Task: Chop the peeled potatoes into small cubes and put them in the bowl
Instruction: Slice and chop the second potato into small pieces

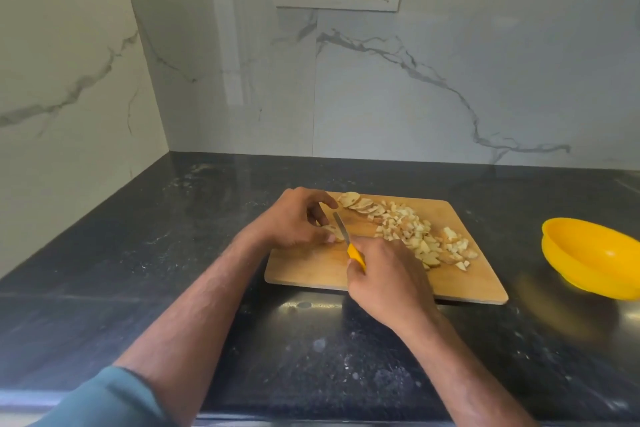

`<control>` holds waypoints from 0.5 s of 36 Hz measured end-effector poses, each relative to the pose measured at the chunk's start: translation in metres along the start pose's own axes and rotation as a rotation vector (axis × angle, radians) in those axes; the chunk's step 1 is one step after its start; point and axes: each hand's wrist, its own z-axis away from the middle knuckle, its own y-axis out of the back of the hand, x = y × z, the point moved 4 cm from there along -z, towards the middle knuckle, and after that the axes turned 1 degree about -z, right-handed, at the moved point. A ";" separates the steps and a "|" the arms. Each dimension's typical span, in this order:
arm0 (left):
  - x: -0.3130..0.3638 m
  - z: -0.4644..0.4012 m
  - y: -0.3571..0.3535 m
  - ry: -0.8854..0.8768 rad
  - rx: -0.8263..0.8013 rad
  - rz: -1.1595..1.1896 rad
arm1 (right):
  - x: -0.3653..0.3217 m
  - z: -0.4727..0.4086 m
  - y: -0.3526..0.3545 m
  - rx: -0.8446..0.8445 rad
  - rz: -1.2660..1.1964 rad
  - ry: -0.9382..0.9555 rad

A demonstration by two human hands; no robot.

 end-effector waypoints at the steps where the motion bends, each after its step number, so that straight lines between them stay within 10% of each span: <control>1: 0.000 0.000 0.000 -0.006 0.003 -0.002 | -0.001 0.000 0.000 -0.001 0.000 0.008; 18: 0.009 -0.002 -0.012 -0.060 -0.094 -0.162 | -0.005 -0.003 0.001 -0.108 0.065 0.056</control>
